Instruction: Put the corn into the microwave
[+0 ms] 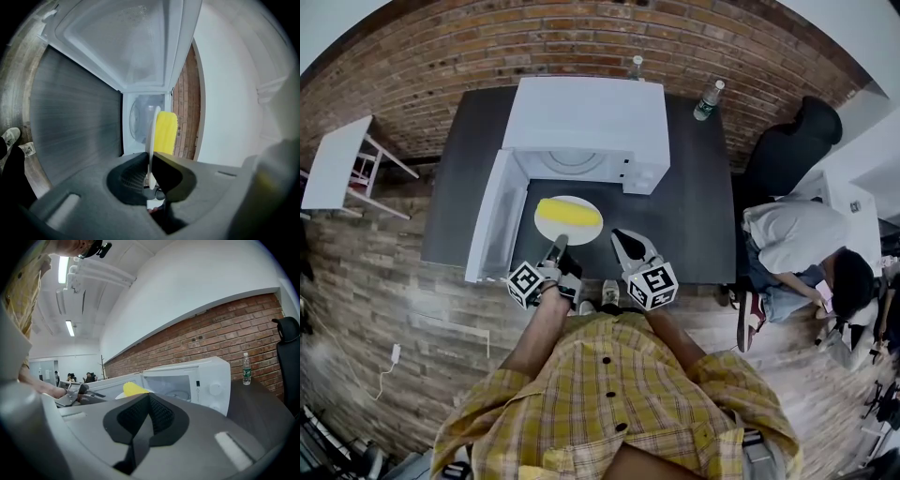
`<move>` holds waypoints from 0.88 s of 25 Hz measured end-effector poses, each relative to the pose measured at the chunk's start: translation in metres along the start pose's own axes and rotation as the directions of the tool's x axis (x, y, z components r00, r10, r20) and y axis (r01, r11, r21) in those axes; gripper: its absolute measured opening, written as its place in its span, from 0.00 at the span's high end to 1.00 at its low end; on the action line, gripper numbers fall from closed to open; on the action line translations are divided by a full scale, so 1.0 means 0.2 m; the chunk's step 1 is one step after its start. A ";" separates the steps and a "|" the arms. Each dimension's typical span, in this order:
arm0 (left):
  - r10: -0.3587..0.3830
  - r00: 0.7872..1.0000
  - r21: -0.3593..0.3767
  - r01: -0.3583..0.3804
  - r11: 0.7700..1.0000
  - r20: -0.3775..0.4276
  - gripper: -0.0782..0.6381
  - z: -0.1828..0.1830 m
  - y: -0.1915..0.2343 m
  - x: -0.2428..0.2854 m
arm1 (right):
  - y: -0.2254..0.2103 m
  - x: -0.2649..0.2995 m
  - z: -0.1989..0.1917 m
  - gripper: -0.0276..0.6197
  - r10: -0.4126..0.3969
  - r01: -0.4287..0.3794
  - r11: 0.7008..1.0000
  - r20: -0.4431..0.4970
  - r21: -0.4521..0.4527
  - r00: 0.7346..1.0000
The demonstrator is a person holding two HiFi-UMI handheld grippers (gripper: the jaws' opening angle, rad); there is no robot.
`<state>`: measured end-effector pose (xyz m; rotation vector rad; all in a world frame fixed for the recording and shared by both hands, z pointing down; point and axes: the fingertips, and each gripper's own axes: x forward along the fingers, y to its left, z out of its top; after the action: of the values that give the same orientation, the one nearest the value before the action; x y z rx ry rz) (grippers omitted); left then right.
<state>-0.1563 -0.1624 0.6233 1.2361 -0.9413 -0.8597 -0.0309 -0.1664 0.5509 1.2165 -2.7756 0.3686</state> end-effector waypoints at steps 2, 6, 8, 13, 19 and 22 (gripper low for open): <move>0.008 1.000 0.007 -0.008 1.000 0.007 0.85 0.02 0.01 0.05 | -0.04 0.02 0.00 0.95 0.001 -0.001 1.000 0.000 0.001 1.000; -0.002 1.000 -0.014 0.002 1.000 0.022 0.85 0.04 0.02 0.15 | -0.10 0.07 0.01 0.95 0.010 -0.010 1.000 0.006 0.004 1.000; -0.001 1.000 -0.023 0.001 1.000 0.027 0.85 0.05 0.03 0.20 | -0.13 0.09 0.02 0.95 0.014 -0.014 1.000 0.005 0.003 1.000; -0.003 0.999 -0.038 0.004 0.999 0.041 0.85 0.07 0.05 0.30 | -0.20 0.15 0.02 0.95 0.019 -0.019 1.000 0.006 0.007 1.000; 0.037 0.997 -0.025 -0.035 0.999 0.061 0.85 0.12 0.12 0.40 | -0.25 0.19 0.01 0.95 0.032 -0.032 0.999 0.001 0.014 0.999; 0.049 0.996 -0.030 -0.047 0.998 0.076 0.85 0.15 0.16 0.45 | -0.25 0.21 0.01 0.95 0.044 -0.044 0.999 -0.004 0.015 0.999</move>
<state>-0.1494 -0.2530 0.6675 1.1583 -1.0136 -0.8849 -0.0221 -0.2304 0.5651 1.1585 -2.8045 0.3959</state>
